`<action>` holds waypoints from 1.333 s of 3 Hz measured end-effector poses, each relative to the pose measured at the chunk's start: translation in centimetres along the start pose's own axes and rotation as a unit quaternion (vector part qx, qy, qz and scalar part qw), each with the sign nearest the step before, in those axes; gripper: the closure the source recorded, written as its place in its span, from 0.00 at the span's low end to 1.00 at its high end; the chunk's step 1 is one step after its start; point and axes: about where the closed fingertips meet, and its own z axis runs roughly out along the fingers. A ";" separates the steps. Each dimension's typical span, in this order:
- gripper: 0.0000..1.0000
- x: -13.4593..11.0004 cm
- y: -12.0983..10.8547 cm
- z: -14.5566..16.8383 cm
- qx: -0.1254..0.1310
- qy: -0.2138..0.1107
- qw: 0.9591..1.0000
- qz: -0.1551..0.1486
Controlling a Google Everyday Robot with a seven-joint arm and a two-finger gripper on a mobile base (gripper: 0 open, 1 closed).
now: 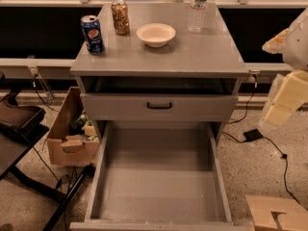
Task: Place water bottle into middle drawer
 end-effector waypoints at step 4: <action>0.00 0.0 -29.0 7.4 0.201 -0.349 0.907 0.125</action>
Offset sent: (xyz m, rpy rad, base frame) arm 0.2518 -0.0913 0.0331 0.5104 -0.6352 -0.1439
